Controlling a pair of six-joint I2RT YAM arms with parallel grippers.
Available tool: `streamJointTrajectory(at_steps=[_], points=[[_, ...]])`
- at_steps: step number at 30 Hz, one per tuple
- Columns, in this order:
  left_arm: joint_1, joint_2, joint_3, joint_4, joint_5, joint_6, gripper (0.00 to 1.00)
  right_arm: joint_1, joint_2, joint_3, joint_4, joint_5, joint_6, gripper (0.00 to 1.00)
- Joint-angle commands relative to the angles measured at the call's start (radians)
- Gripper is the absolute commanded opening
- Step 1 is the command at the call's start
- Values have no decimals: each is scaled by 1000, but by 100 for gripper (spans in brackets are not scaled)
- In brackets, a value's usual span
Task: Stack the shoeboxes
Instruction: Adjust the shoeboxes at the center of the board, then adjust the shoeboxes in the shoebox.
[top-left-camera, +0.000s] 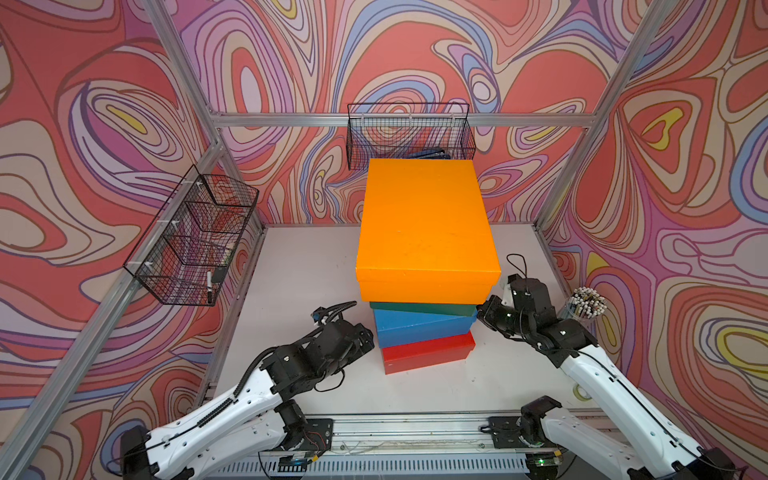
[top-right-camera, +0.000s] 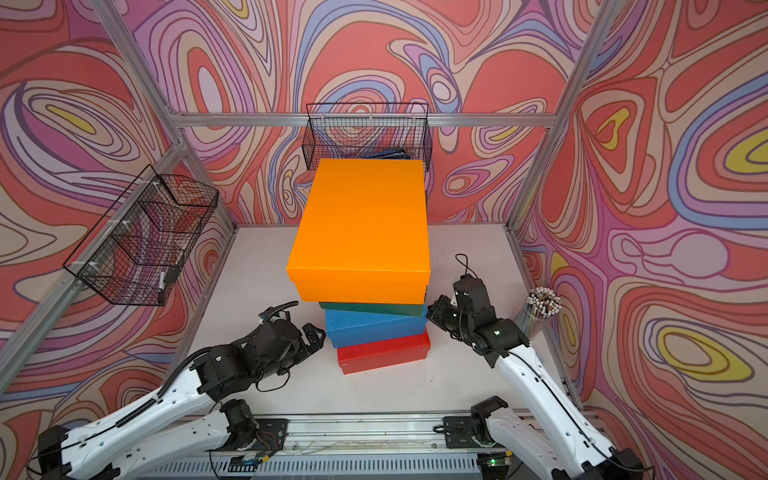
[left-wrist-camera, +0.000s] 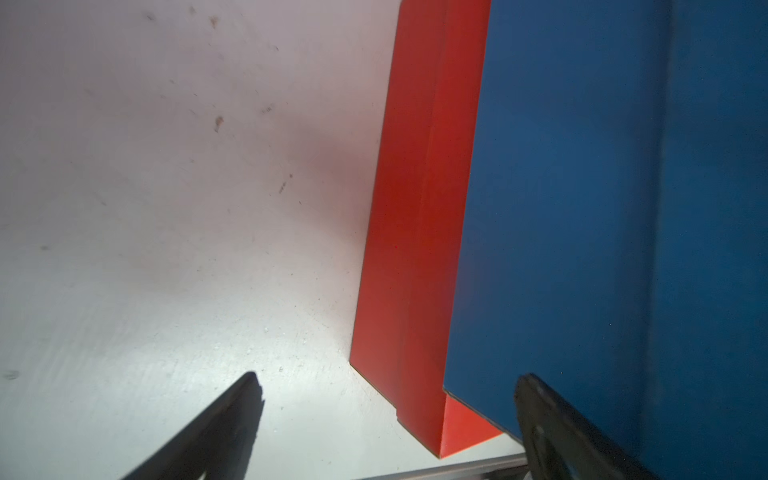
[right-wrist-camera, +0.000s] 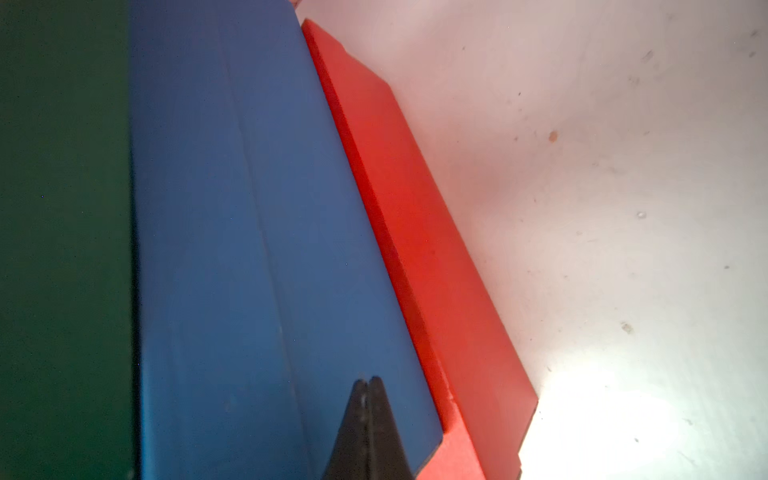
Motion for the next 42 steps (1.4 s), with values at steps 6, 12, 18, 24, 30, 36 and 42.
streamJointTrajectory(at_steps=[6, 12, 18, 24, 30, 36, 42], points=[[70, -153, 220, -290, -270, 105, 98, -34, 151, 250, -13, 190, -141, 0], [207, 94, 371, -122, -114, 294, 100, -108, 279, 345, 104, 9, -178, 0], [283, 201, 421, 3, 16, 327, 99, -119, 338, 365, 188, -139, -186, 0], [282, 270, 384, 127, 166, 278, 98, -118, 366, 401, 202, -194, -207, 0], [199, 247, 364, 133, 148, 239, 97, -120, 375, 398, 207, -201, -201, 0], [121, 193, 343, 88, 82, 202, 97, -118, 347, 372, 211, -221, -173, 0], [114, 155, 285, 56, 52, 173, 97, -117, 299, 323, 199, -232, -138, 0]])
